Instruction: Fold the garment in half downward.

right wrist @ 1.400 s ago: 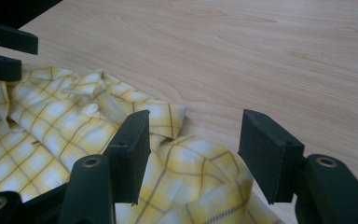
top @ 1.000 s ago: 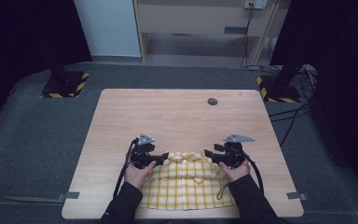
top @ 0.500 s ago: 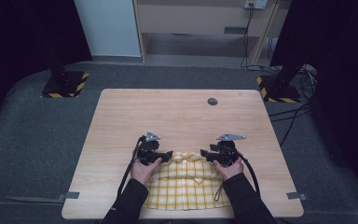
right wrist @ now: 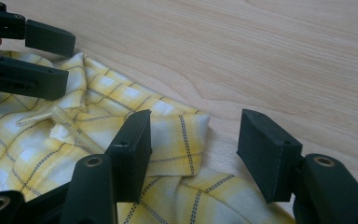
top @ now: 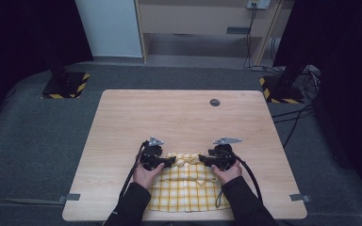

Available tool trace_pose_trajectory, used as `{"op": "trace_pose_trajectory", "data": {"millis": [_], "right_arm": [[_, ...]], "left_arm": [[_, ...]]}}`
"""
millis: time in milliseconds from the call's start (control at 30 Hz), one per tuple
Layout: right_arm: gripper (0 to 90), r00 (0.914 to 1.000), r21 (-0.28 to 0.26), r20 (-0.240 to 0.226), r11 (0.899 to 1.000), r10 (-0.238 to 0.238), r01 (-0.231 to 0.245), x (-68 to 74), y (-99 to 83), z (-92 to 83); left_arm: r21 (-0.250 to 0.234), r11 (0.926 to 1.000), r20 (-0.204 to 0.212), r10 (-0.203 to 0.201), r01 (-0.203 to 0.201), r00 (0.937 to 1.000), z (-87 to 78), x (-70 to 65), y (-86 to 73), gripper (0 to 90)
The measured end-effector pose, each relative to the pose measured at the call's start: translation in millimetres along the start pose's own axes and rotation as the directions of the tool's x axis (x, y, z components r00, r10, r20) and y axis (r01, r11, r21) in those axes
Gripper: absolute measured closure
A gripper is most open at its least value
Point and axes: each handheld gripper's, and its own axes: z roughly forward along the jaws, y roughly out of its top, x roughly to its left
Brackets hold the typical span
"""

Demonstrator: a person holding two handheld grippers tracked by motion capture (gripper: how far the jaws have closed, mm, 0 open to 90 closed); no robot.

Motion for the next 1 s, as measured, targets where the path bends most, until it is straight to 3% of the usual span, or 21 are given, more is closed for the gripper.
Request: {"op": "trace_pose_trajectory", "data": {"millis": [200, 400, 800, 1000], "right_arm": [[45.8, 0.9999, 0.013, 0.0, 1.0, -0.012, 0.012, 1.8, -4.0, 4.3], [48.9, 0.9993, 0.025, 0.01, 0.999, -0.036, 0.036, 4.3, -7.8, 7.4], [62.5, 0.9934, 0.004, 0.038, 0.994, -0.109, 0.109, 15.6, -15.2, 9.7], [69.2, 0.9927, -0.007, 0.038, 0.993, -0.114, 0.115, 16.9, -16.8, 8.9]], "left_arm": [[0.002, 0.9994, -0.014, 0.035, -0.035, 0.9993, 0.2, -4.9, -2.3, 25.5], [-0.036, 0.9983, -0.014, 0.046, -0.047, 0.9988, -0.4, -5.3, -8.0, 26.7], [-0.056, 0.9938, -0.014, 0.095, -0.096, 0.9954, -0.2, -12.1, -13.0, 40.5], [-0.063, 0.9942, -0.005, 0.087, -0.087, 0.9962, -1.1, -14.0, -14.8, 49.0]]}}
